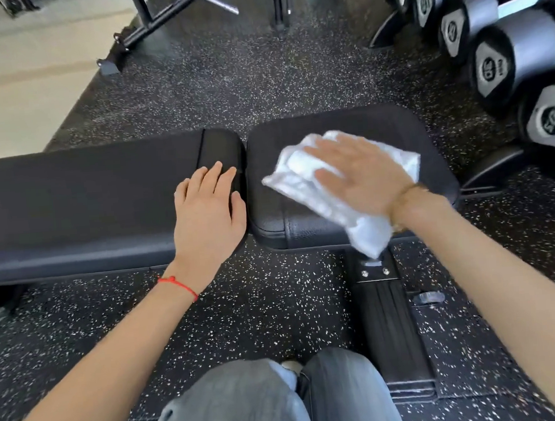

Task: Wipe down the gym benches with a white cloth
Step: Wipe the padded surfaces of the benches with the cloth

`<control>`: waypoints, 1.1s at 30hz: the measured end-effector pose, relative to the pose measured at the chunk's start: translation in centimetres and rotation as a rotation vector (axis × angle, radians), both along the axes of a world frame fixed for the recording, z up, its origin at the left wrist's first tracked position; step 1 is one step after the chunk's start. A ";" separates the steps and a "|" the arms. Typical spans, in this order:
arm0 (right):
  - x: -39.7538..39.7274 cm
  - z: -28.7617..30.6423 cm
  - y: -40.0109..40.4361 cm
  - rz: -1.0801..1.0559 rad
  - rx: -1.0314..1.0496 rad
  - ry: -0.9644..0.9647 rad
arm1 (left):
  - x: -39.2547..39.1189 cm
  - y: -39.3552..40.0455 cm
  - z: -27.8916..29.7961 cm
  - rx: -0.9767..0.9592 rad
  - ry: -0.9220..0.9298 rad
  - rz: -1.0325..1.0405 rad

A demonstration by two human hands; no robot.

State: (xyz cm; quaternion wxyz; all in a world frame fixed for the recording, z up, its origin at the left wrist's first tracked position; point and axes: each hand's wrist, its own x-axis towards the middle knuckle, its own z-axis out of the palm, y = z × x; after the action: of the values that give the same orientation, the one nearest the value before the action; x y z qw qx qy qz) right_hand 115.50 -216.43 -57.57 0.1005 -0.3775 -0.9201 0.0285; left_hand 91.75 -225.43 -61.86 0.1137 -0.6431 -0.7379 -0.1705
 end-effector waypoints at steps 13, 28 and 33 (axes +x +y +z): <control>1.1 -1.9 -2.8 0.084 0.060 -0.079 | -0.2 -0.2 0.2 -0.009 -0.047 -0.020; 5.5 -6.6 -5.5 0.026 0.553 -0.069 | 2.8 0.0 1.1 0.012 -0.121 -0.041; 4.0 -5.8 -5.8 0.016 0.526 -0.072 | 3.6 0.4 0.7 -0.008 -0.120 -0.029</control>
State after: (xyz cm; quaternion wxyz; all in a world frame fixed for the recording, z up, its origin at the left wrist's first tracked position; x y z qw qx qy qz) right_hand 119.46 -222.20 -63.36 0.1622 -0.3321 -0.9018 -0.2241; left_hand 95.35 -224.99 -61.14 0.0643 -0.6429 -0.7345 -0.2074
